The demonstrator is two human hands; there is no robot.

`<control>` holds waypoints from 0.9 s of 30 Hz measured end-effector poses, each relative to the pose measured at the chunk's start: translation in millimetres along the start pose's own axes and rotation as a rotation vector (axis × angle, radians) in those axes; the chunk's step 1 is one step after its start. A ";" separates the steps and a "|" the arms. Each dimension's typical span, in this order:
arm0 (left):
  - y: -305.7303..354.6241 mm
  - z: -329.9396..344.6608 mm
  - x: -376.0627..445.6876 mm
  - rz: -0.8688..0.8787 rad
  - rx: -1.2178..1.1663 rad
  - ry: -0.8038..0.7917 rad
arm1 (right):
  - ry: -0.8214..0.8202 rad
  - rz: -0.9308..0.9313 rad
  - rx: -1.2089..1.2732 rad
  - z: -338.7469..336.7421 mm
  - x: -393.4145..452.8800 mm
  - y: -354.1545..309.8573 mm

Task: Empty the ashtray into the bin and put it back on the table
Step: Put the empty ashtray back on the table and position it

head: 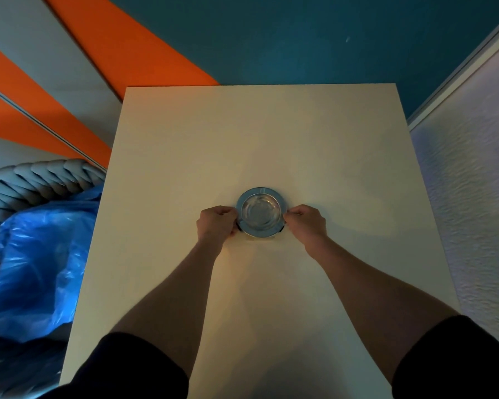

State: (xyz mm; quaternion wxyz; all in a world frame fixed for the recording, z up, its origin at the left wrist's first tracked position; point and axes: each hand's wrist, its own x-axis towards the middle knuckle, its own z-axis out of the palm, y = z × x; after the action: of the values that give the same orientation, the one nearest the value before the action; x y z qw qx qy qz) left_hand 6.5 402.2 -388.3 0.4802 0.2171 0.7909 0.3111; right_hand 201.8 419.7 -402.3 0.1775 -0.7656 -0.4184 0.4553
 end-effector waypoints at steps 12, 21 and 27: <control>-2.2 -0.3 -3.2 -0.014 -0.009 0.002 | -0.001 0.007 -0.030 0.0 1.8 -2.1; -2.3 0.3 -3.9 -0.015 -0.012 0.004 | -0.002 -0.005 -0.048 -0.5 -0.3 -0.6; -3.2 1.1 -4.5 -0.016 -0.012 0.006 | -0.007 0.001 -0.027 -1.8 -2.3 -0.6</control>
State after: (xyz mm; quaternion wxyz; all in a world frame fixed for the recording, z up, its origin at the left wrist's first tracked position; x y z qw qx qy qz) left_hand 9.3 397.3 -388.1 0.4817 0.2067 0.7921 0.3127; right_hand 202.4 418.4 -399.7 0.1652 -0.7666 -0.4247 0.4523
